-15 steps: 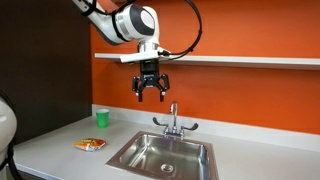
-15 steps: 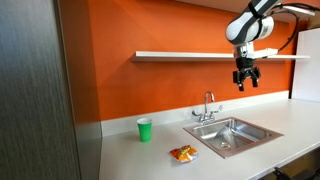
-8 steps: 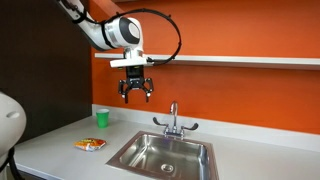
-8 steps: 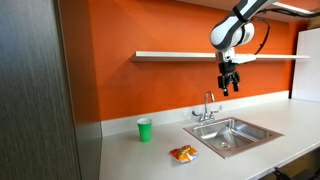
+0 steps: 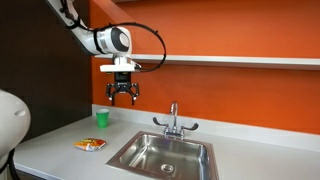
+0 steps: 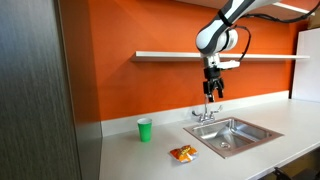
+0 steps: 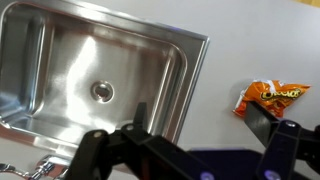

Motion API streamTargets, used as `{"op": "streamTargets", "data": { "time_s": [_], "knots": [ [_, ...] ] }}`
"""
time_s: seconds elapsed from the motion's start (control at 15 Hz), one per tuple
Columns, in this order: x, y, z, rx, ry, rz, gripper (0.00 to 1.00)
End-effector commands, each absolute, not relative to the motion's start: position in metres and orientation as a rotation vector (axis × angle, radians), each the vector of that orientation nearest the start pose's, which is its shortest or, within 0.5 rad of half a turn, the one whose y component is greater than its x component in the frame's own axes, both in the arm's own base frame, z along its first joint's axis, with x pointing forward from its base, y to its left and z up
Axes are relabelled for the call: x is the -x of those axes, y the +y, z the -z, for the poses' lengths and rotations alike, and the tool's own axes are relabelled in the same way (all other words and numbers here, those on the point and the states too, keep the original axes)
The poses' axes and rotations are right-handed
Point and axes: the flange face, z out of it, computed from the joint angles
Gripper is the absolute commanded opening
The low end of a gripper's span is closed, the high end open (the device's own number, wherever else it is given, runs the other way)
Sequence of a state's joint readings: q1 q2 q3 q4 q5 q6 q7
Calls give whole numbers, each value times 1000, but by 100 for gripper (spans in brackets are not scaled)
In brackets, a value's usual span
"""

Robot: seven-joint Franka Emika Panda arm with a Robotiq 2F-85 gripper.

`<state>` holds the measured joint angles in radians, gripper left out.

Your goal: Put the snack packet onto the shelf

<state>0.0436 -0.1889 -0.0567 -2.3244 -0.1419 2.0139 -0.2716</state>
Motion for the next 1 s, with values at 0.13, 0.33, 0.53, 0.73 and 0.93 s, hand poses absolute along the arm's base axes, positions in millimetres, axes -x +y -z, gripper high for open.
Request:
{"op": "streamTargets", "data": {
  "time_s": [0.13, 0.33, 0.53, 0.73, 0.93],
  "knots": [
    [-490, 24, -372, 3196, -319, -334, 100],
    [-498, 48, -353, 3197, -258, -374, 100],
    [-500, 65, -337, 3207, -209, -414, 100],
    [-497, 77, -320, 3206, -188, -462, 100],
    [-493, 85, -310, 3205, -191, -506, 100]
  ]
}}
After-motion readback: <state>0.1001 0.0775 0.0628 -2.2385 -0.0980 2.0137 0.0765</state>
